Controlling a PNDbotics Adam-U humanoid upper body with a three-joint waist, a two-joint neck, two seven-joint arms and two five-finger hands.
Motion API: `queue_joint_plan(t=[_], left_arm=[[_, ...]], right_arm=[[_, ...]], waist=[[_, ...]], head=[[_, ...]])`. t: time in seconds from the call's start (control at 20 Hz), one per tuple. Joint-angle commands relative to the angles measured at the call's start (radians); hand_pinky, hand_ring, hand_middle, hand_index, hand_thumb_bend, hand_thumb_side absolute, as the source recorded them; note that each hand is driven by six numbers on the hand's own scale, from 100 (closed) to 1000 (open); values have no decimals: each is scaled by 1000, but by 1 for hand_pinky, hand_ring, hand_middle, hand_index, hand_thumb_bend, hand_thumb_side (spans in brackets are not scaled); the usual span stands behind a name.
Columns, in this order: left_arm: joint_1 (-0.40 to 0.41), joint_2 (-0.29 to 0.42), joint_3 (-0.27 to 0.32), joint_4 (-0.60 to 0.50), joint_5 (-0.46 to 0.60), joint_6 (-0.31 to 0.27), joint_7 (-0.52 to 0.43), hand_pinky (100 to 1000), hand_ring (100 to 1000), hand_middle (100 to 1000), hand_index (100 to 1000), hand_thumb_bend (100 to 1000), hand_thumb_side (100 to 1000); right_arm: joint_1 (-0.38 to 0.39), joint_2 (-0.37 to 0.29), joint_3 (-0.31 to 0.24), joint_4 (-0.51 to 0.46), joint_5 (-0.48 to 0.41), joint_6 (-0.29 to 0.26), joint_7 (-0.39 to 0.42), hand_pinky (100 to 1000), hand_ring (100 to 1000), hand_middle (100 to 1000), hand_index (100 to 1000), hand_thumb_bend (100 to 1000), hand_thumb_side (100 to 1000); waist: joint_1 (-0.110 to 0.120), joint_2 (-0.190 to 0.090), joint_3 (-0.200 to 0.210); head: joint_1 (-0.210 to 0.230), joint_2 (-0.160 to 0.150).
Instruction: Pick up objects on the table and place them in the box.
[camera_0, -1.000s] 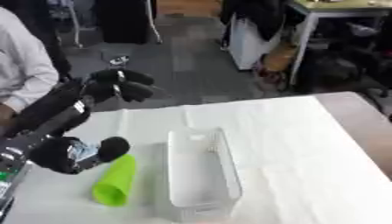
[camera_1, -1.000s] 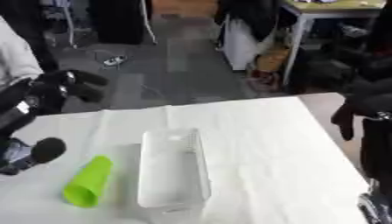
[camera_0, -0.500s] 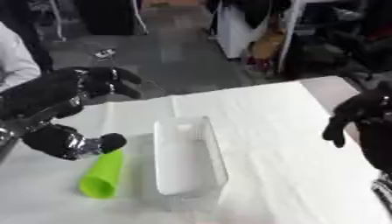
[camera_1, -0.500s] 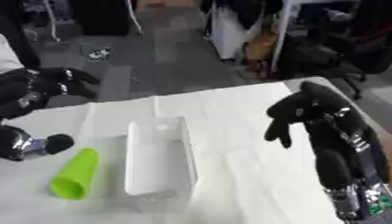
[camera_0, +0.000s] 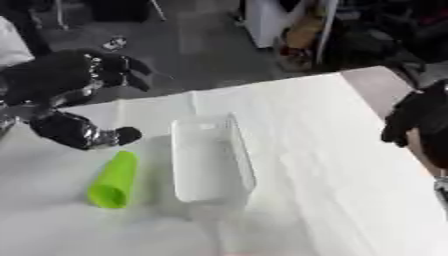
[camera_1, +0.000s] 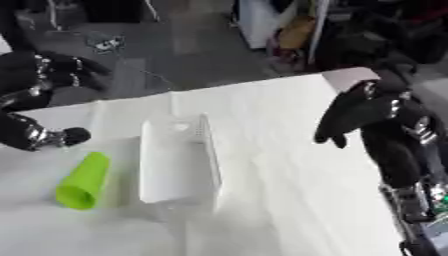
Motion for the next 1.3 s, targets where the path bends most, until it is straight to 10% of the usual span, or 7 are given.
queue_joint_plan(t=[0.05, 0.4, 0.95, 1.3], left_arm=[[-40, 31, -8, 53, -58, -9, 12, 708, 692, 862, 820, 470, 971], [-97, 34, -38, 166, -217, 20, 24, 733, 714, 878, 821, 485, 964], [-178, 37, -71, 269, -572, -96, 254, 750, 724, 865, 781, 436, 895], [-220, -34, -46, 547, -482, 155, 19, 461, 590, 789, 788, 670, 1000]], right_arm=[[-6, -21, -12, -10, 47, 61, -102, 100, 407, 499, 631, 100, 716], [-9, -17, 7, -10, 104, 100, -190, 100, 402, 492, 620, 100, 719], [-6, -18, 15, -10, 118, 104, -197, 100, 401, 492, 619, 100, 722], [-4, -18, 18, -10, 119, 108, -194, 100, 401, 492, 619, 100, 725]], waist=[[0, -21, -1], [4, -25, -5], [7, -28, -7], [6, -30, -7]], head=[[20, 2], [30, 1], [27, 0], [28, 0]])
